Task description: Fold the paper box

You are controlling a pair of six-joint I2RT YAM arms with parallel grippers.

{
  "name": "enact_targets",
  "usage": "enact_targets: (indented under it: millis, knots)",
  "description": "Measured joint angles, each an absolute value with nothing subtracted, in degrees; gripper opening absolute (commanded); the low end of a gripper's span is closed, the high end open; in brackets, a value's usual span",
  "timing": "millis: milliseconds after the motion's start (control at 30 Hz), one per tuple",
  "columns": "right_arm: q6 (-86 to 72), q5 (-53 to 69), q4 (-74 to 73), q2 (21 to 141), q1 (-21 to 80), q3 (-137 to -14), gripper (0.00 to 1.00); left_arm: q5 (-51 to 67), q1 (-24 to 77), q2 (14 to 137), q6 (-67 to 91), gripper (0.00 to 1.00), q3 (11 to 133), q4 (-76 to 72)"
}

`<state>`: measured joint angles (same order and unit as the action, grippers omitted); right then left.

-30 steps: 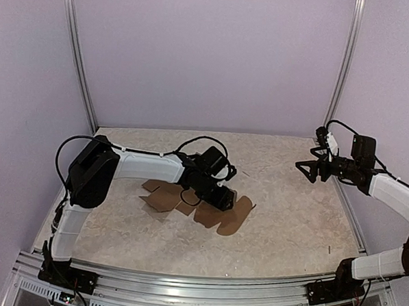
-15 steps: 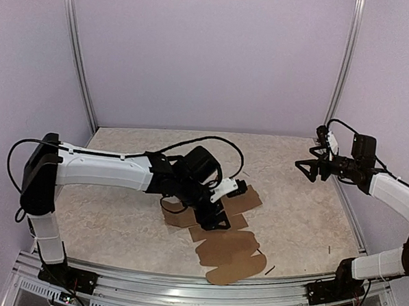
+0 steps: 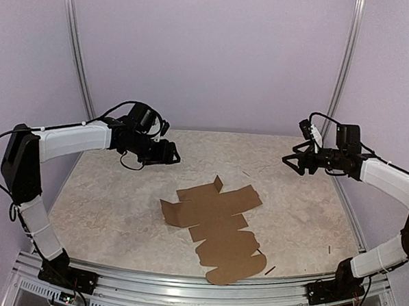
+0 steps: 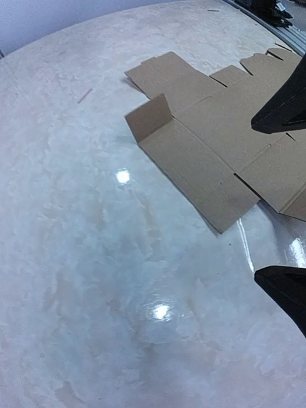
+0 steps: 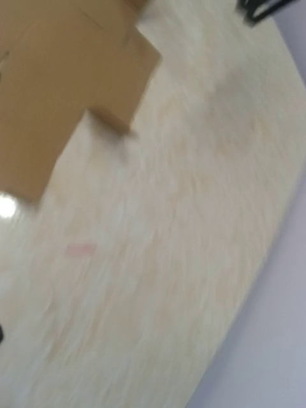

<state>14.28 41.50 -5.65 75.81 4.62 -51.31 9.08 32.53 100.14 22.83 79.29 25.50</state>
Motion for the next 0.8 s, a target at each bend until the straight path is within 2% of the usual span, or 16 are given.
enact_targets:
  millis: [167,300,433,800]
  knots:
    - [14.31,36.34,-12.62,86.13,16.19,-62.0,0.62,12.45,32.53,102.19,28.82,0.63,74.54,27.88]
    - [13.87,33.89,-19.57,100.9,20.4,-75.11,0.63,15.62,32.6,102.19,32.64,0.63,72.34,26.79]
    - [13.8,32.14,-24.82,109.47,23.29,-80.01,0.64,17.78,32.58,102.13,35.18,0.66,69.32,26.0]
    - [13.93,32.12,-31.97,112.97,28.25,-86.17,0.68,23.88,32.69,93.17,41.04,0.67,59.7,28.34]
